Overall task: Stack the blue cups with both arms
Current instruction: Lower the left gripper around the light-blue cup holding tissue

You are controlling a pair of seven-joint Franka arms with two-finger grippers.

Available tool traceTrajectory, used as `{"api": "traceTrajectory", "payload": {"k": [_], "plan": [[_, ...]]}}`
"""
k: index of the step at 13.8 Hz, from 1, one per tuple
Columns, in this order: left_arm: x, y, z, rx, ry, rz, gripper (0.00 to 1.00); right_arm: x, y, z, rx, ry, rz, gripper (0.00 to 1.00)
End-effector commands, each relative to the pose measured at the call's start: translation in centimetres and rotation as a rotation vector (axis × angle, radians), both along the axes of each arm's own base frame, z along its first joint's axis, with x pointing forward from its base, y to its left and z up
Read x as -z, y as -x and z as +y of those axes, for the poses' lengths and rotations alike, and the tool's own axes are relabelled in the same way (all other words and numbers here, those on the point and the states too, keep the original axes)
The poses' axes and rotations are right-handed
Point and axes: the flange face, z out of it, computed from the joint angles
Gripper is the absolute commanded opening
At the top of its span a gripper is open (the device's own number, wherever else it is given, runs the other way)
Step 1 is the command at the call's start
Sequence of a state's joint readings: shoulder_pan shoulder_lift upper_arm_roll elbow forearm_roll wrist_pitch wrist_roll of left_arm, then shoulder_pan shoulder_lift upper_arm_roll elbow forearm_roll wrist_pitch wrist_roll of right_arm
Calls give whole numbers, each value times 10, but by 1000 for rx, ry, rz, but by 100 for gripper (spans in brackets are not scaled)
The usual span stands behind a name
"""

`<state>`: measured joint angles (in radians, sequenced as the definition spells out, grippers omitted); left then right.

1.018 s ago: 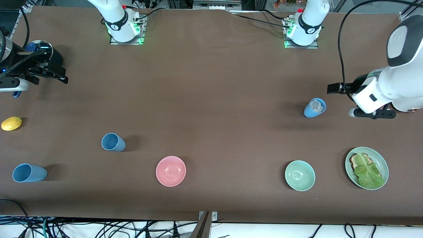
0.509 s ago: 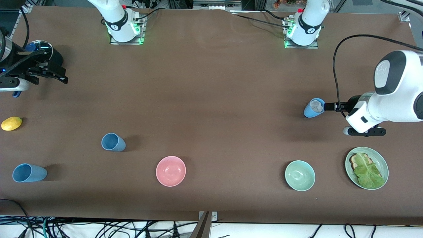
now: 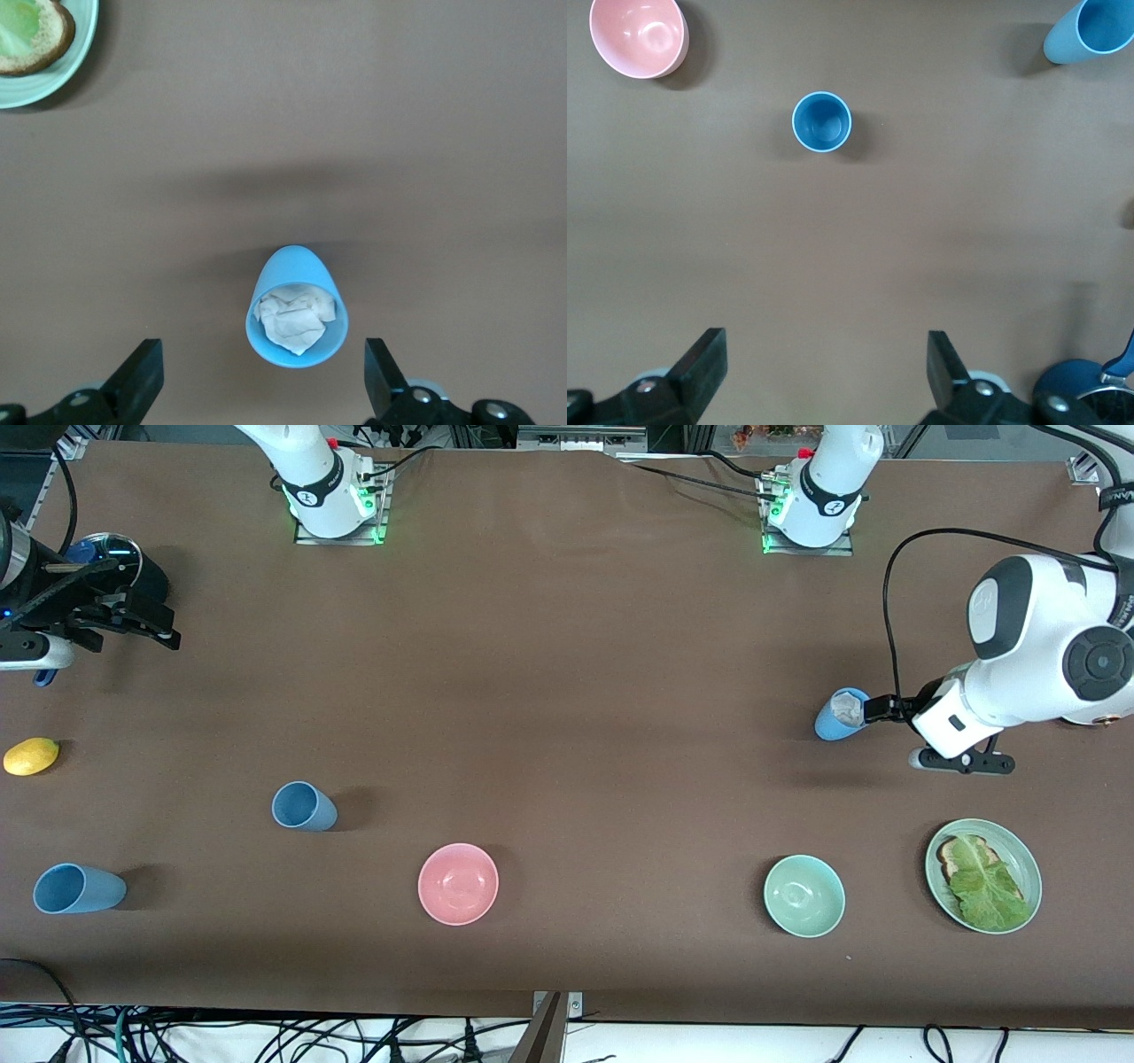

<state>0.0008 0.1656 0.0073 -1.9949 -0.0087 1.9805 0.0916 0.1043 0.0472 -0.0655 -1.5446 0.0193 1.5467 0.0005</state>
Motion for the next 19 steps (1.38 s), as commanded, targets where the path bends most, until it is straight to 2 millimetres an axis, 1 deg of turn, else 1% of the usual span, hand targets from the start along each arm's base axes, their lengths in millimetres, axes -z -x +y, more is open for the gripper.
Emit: {"api": "traceTrajectory", "payload": {"k": [1,2,4,6,11,14,19], "plan": [[7,42,11,44,-6,-49,100,1,1,1,-8,1,9,100],[12,50,19,46,-5,-66,100,0,1,1,-9,-1,7,100],[34,64,33,66,-1,-94,100,3,1,1,-9,-1,13,100],[49,74,47,71,0,-118,100,8,-3,3,-14,1,12,100],[60,84,46,71,-1,-141,100,10,-3,6,-18,2,18,100],[69,89,38,73,0,-152,100,15,-6,6,-18,2,25,100],[87,95,30,82,0,-174,100,16,-6,6,-18,3,27,100]]}}
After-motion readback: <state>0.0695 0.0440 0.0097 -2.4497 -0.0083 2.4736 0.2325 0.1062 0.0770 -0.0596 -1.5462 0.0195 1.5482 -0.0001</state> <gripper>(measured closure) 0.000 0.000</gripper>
